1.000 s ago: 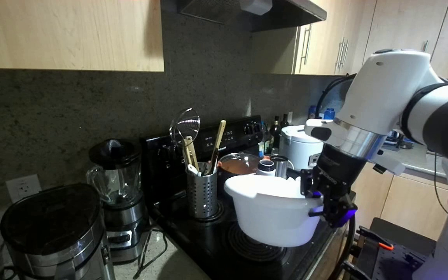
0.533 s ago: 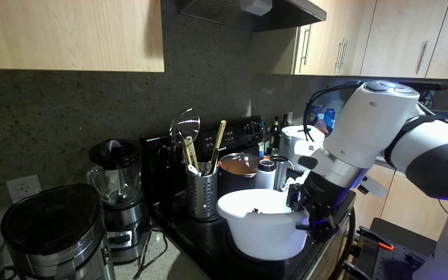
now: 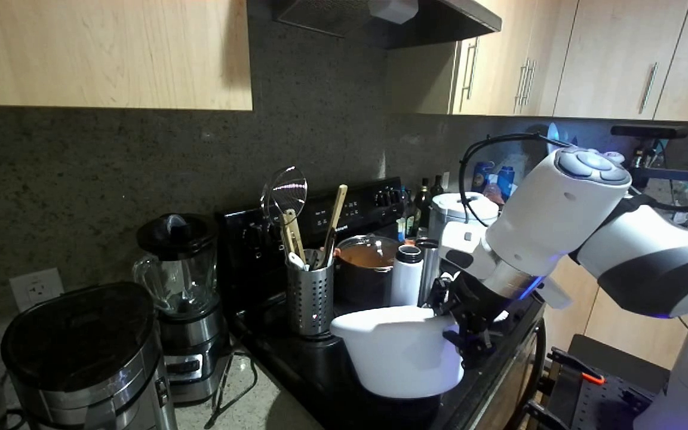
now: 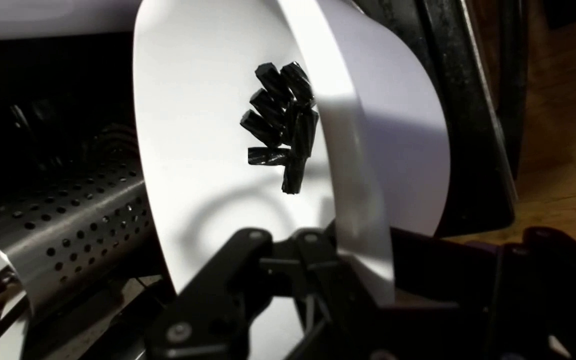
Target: Pick up the white dish from the stove, pour some some of its contents in the bowl and put the back on the stove.
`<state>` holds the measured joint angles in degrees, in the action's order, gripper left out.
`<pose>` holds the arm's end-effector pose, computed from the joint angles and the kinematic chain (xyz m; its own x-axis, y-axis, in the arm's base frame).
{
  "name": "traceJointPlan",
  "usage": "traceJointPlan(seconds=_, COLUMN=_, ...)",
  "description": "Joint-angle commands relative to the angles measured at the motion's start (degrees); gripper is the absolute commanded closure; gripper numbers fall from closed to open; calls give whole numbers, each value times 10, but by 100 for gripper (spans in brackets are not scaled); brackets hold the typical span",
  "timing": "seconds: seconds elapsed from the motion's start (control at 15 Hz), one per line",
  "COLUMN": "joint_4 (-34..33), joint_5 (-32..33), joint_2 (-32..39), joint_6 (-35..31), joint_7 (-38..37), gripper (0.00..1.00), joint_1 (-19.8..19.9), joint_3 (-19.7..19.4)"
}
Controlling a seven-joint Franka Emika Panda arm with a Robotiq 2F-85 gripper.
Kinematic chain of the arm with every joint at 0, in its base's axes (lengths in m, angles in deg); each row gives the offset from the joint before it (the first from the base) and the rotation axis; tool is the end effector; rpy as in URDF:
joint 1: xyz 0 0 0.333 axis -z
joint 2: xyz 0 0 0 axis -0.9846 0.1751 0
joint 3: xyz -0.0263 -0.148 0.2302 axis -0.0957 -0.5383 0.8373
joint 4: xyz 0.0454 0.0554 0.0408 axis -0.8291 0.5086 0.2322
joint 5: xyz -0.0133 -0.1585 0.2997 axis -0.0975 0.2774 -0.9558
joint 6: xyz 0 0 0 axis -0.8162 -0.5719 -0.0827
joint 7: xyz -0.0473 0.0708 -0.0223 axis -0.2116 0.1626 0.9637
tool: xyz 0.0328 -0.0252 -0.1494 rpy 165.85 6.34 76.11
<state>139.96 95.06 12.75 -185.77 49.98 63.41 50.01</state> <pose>0.2929 0.2437 0.2833 0.3801 0.9203 0.0924 0.8266 -0.3828 0.4126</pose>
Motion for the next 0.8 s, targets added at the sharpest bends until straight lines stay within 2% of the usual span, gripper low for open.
traceJointPlan(seconds=0.0, joint_4=0, joint_5=65, joint_2=18, joint_6=-19, joint_7=-62, gripper=98, joint_1=35, joint_3=22)
traceJointPlan(seconds=0.07, joint_4=0, joint_5=76, joint_2=21, joint_6=-18, joint_7=-76, gripper=98, joint_1=37, joint_3=25)
traceJointPlan(seconds=0.13, joint_4=0, joint_5=86, joint_2=24, joint_6=-16, joint_7=-87, gripper=92, joint_1=38, joint_3=27)
traceJointPlan(seconds=0.2, joint_4=0, joint_5=90, joint_2=29, joint_6=-15, joint_7=-93, gripper=67, joint_1=35, joint_3=26)
traceJointPlan(seconds=0.27, joint_4=0, joint_5=97, joint_2=33, joint_6=-14, joint_7=-101, gripper=66, joint_1=35, joint_3=25)
traceJointPlan(seconds=0.33, joint_4=0, joint_5=99, joint_2=39, joint_6=-13, joint_7=-103, gripper=60, joint_1=33, joint_3=23)
traceJointPlan(seconds=0.73, joint_4=0, joint_5=84, joint_2=58, joint_6=-11, joint_7=-101, gripper=15, joint_1=20, joint_3=13)
